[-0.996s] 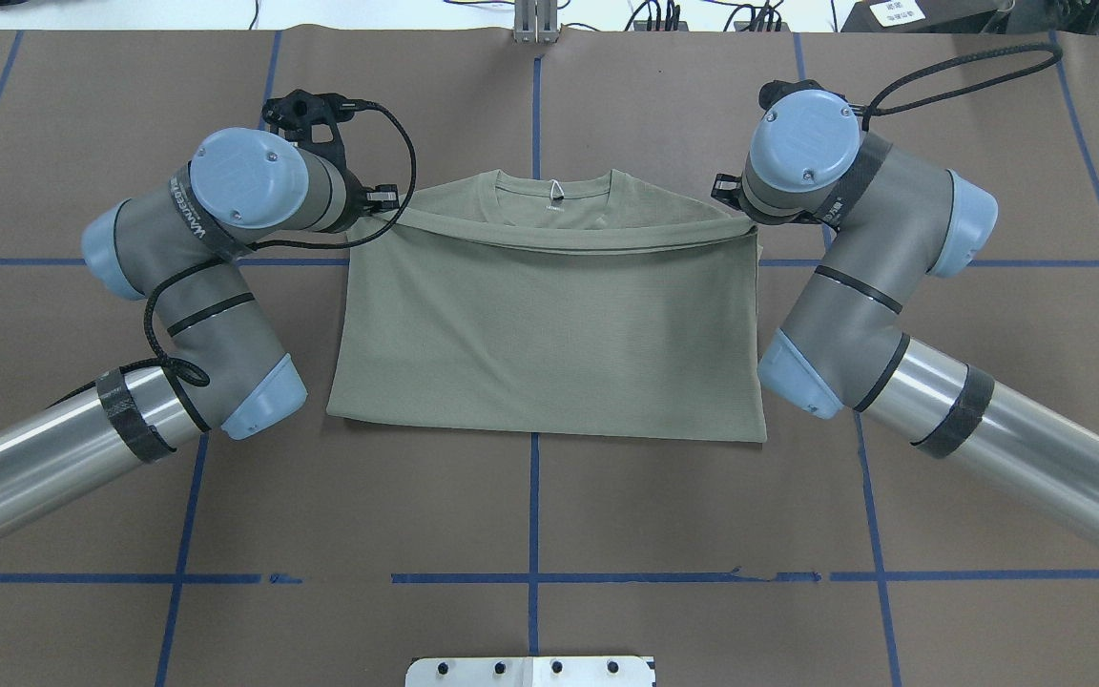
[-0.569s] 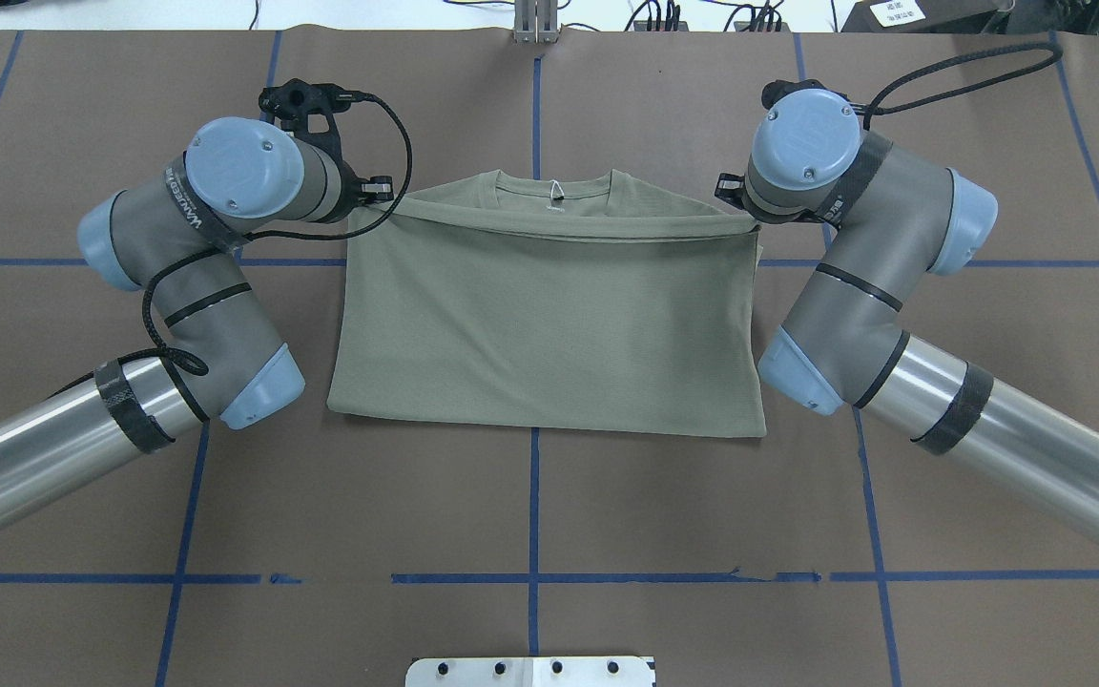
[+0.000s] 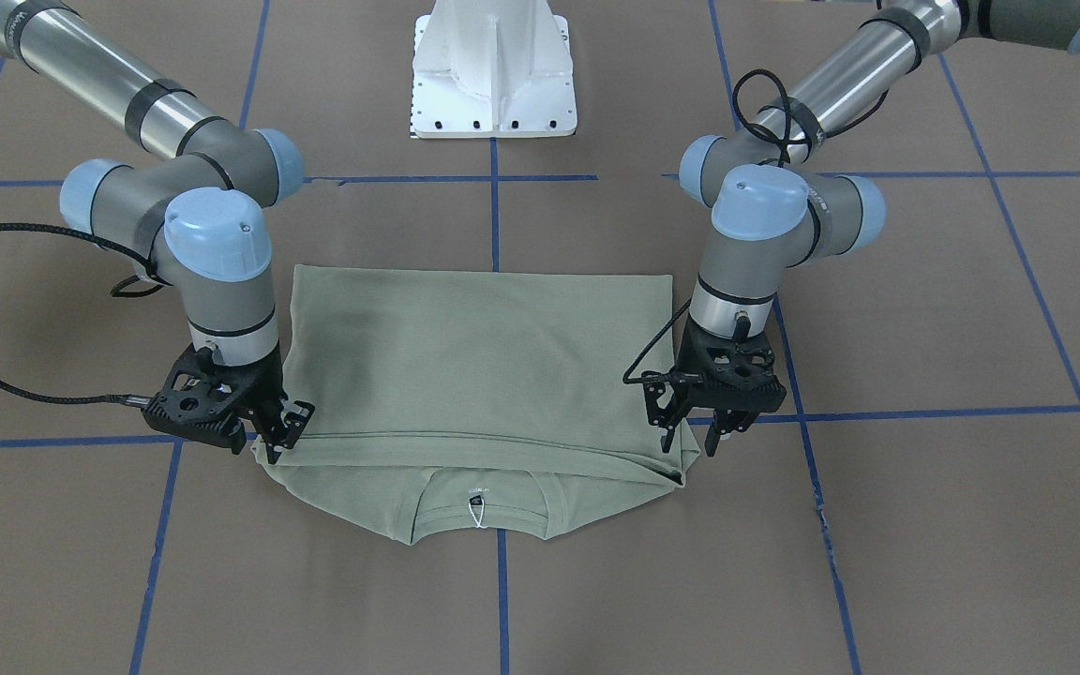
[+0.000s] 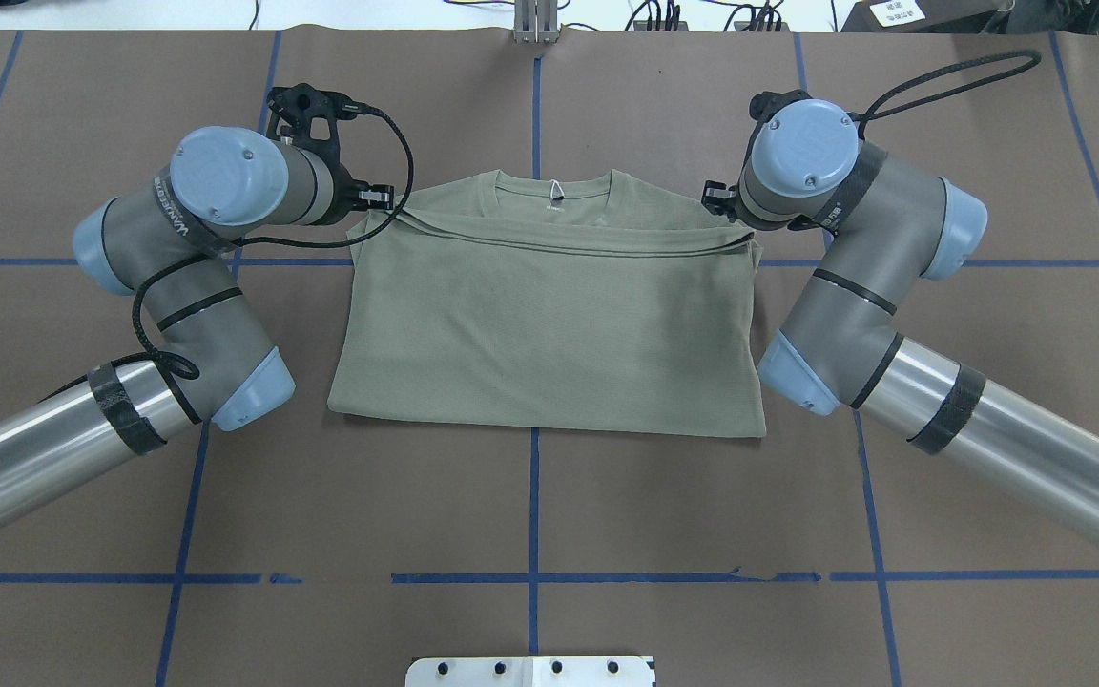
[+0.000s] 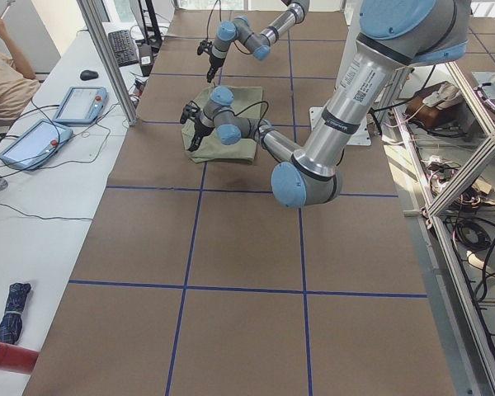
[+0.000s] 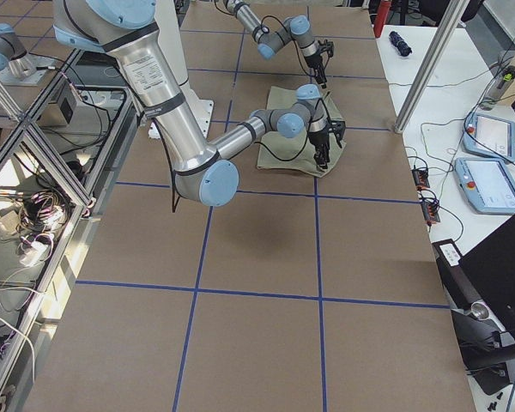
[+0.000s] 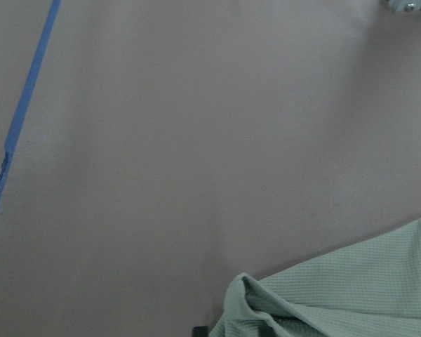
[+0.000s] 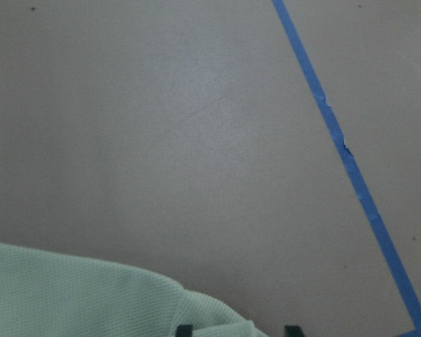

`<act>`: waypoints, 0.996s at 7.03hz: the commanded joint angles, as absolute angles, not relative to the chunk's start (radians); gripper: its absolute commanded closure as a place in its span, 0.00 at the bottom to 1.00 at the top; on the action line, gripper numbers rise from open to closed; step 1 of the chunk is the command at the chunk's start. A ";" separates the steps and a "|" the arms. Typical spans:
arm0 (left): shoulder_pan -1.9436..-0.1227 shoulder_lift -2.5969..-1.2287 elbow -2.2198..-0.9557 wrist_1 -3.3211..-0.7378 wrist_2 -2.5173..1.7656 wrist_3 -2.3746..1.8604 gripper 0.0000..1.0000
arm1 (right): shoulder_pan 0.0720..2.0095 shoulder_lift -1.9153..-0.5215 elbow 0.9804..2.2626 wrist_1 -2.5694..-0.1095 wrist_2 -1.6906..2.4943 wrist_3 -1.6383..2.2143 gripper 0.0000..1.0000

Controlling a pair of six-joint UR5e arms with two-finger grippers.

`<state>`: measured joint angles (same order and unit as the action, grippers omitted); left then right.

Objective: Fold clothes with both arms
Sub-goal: 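Release the hem and draw back the left gripper while the right holds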

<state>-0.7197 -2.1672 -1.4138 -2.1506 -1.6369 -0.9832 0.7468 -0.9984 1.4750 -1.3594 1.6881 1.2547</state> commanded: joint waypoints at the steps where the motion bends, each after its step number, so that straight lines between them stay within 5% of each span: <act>1: -0.707 -2.055 -1.564 -2.181 -1.692 -0.969 0.00 | 0.759 -1.020 1.537 -1.351 1.749 1.198 0.00; 3: -0.625 -1.895 -1.737 -2.206 -1.689 -1.065 0.00 | 0.758 -1.020 1.548 -1.348 1.747 1.200 0.00; 7: -0.456 -1.766 -1.744 -2.365 -1.605 -1.310 0.14 | 0.756 -1.015 1.549 -1.347 1.747 1.206 0.00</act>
<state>-0.5019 -1.8069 -1.7433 -2.3181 -1.6391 -1.2454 0.7563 -1.0167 1.5491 -1.3471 1.7472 1.2044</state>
